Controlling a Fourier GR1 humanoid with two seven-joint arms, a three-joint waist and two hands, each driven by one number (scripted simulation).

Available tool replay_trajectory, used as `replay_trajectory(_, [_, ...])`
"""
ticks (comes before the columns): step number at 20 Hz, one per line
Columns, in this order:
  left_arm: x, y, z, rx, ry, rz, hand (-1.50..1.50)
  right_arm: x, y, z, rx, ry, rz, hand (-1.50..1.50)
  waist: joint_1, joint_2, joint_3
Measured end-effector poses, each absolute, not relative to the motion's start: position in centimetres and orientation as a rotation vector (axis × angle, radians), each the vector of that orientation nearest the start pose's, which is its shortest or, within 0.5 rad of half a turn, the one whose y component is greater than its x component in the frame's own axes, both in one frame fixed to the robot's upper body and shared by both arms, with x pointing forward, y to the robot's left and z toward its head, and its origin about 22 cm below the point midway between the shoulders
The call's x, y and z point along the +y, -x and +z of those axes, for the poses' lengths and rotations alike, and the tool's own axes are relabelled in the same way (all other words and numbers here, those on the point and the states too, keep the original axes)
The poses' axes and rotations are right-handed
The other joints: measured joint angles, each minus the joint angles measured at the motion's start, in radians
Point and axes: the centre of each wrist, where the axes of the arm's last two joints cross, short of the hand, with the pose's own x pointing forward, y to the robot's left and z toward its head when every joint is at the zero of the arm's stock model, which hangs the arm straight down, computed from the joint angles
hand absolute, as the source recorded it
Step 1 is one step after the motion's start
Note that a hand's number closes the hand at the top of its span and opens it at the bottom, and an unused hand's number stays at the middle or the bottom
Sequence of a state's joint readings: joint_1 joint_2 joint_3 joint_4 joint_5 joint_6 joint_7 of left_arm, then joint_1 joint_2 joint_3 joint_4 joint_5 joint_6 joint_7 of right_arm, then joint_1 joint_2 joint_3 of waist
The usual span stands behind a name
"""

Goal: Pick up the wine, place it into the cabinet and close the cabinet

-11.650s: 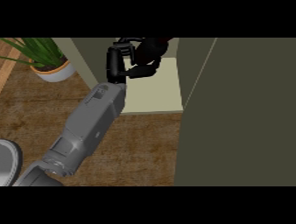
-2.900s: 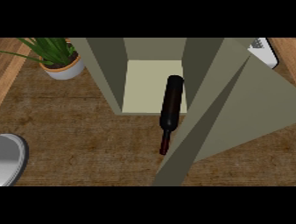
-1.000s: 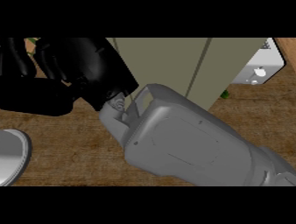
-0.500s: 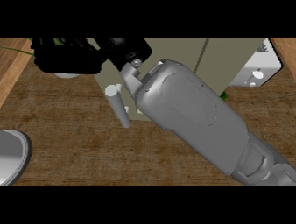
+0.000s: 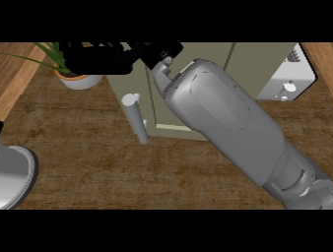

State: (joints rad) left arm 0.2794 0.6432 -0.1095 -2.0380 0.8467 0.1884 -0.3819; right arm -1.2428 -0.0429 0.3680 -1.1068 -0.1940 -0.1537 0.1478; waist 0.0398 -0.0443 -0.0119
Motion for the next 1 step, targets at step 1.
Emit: replay_trajectory(1, [30.73, -17.19, 9.67, -1.952, 0.223, 0.216, -1.50, 0.41, -36.19, 25.33, -2.006, -0.308, 0.718, 1.50, -0.002, -0.002, 0.001])
